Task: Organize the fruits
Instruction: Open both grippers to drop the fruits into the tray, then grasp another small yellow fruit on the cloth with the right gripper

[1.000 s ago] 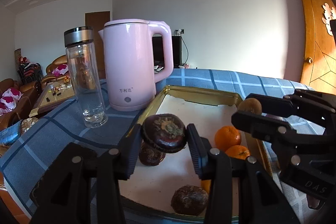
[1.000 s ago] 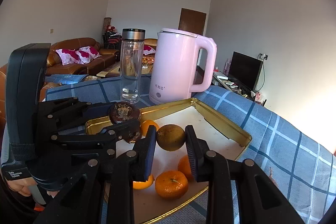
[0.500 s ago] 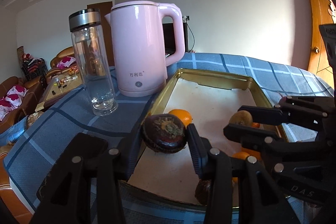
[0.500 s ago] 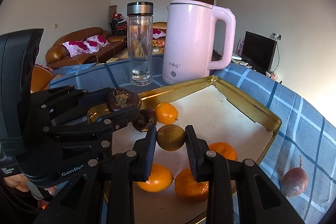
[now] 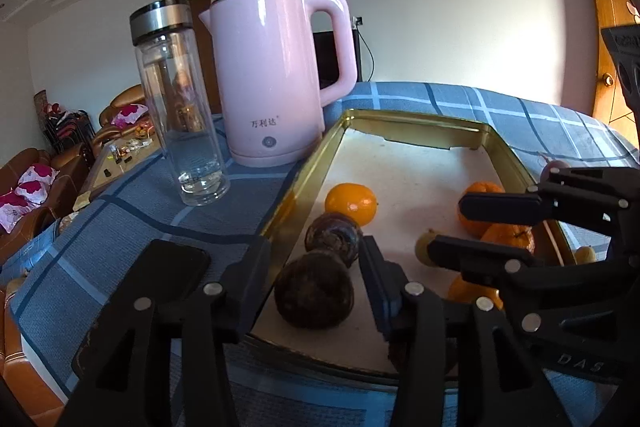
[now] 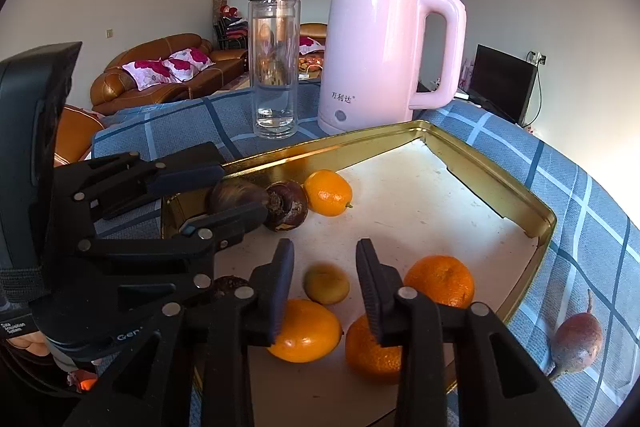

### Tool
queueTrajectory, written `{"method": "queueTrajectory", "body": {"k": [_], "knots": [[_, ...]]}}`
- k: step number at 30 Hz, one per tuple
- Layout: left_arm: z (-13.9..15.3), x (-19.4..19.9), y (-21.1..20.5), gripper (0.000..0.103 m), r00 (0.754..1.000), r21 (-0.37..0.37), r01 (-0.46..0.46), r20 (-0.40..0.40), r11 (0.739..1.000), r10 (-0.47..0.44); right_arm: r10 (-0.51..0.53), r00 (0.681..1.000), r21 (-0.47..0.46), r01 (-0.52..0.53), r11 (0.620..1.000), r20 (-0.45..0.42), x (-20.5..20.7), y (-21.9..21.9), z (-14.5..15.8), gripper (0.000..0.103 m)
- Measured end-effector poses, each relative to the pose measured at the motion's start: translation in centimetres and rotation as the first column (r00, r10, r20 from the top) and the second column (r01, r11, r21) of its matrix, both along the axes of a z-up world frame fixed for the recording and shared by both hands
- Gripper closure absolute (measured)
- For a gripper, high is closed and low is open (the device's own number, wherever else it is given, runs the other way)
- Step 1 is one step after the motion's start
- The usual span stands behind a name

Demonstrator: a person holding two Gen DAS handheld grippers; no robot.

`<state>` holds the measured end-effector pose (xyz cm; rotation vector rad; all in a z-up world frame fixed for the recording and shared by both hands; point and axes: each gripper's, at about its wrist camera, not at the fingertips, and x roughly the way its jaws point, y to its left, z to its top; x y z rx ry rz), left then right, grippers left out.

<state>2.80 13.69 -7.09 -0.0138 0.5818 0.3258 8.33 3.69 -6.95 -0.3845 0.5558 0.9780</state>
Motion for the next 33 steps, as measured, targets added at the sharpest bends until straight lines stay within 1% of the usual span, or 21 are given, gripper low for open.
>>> {"method": "queueTrajectory", "body": {"k": [3,5,6,9,10,11,12,13,16,19,22,25,28,29,30,31,33], "knots": [[0.1,-0.2,0.0,0.044,1.000,-0.014,0.004,0.010,1.000,-0.004,-0.022,1.000,0.006,0.022,1.000,0.013,0.0,-0.5,0.2,0.057],[0.4,-0.5,-0.2,0.032,1.000,-0.014,0.005,0.028,1.000,-0.004,-0.036,0.999,0.024,0.035,0.999,0.027,-0.3,-1.5,0.8,0.056],[0.5,-0.7,-0.4,0.030,0.999,-0.014,0.007,0.041,1.000,-0.006,-0.043,0.998,0.034,0.042,0.999,0.036,-0.4,-2.1,1.1,0.056],[1.1,-1.1,-0.8,0.025,0.997,-0.021,0.013,0.074,1.000,-0.012,-0.096,0.992,0.057,0.091,0.994,0.088,-1.0,-5.1,2.4,0.054],[1.3,-1.2,-1.0,0.021,0.996,-0.024,0.013,0.084,1.000,-0.011,-0.121,0.987,0.060,0.115,0.992,0.106,-1.1,-6.3,2.7,0.052],[1.5,-1.3,-1.1,0.016,0.996,-0.027,0.011,0.093,1.000,-0.008,-0.174,0.977,0.064,0.167,0.984,0.121,-1.2,-9.1,3.1,0.050],[1.6,-1.4,-1.3,0.013,0.995,-0.028,0.009,0.101,1.000,-0.006,-0.174,0.977,0.064,0.167,0.984,0.121,-1.2,-9.1,3.1,0.049],[1.8,-1.5,-1.5,0.010,0.994,-0.029,0.008,0.110,1.000,-0.005,-0.201,0.972,0.063,0.195,0.979,0.118,-1.1,-10.5,3.1,0.049],[2.1,-1.5,-2.2,0.009,0.992,-0.038,0.016,0.124,0.999,-0.011,-0.274,0.958,0.047,0.270,0.962,0.088,-0.6,-13.8,2.5,0.049],[2.3,-1.3,-3.4,0.008,0.992,-0.034,0.041,0.119,0.999,-0.037,-0.300,0.953,0.012,0.300,0.954,0.044,-0.1,-15.5,1.1,0.049],[2.5,-1.1,-4.8,0.006,0.992,-0.005,0.061,0.115,0.998,-0.060,-0.291,0.957,-0.024,0.291,0.956,0.013,0.2,-15.3,-0.1,0.049],[2.8,-0.8,-5.9,0.005,0.990,0.013,0.081,0.115,0.997,-0.082,-0.265,0.964,-0.043,0.264,0.964,-0.029,0.5,-14.7,-0.5,0.049],[3.0,-0.4,-6.8,0.005,0.989,0.020,0.103,0.109,0.994,-0.105,-0.250,0.963,-0.097,0.240,0.966,-0.104,1.4,-13.7,-1.6,0.049],[3.1,-0.2,-7.1,0.005,0.988,0.021,0.110,0.106,0.994,-0.112,-0.246,0.962,-0.115,0.233,0.966,-0.119,1.6,-13.4,-2.0,0.052],[3.2,-0.1,-7.4,0.005,0.987,0.021,0.116,0.106,0.993,-0.118,-0.235,0.964,-0.121,0.220,0.968,-0.125,1.5,-13.3,-2.1,0.063],[3.4,0.1,-7.7,0.005,0.986,0.021,0.124,0.106,0.992,-0.125,-0.226,0.966,-0.131,0.210,0.969,-0.124,1.5,-13.1,-2.2,0.070],[3.8,0.5,-8.6,0.005,0.983,0.021,0.146,0.104,0.989,-0.148,-0.231,0.966,-0.151,0.212,0.965,-0.119,1.3,-13.3,-2.4,0.071]]}}
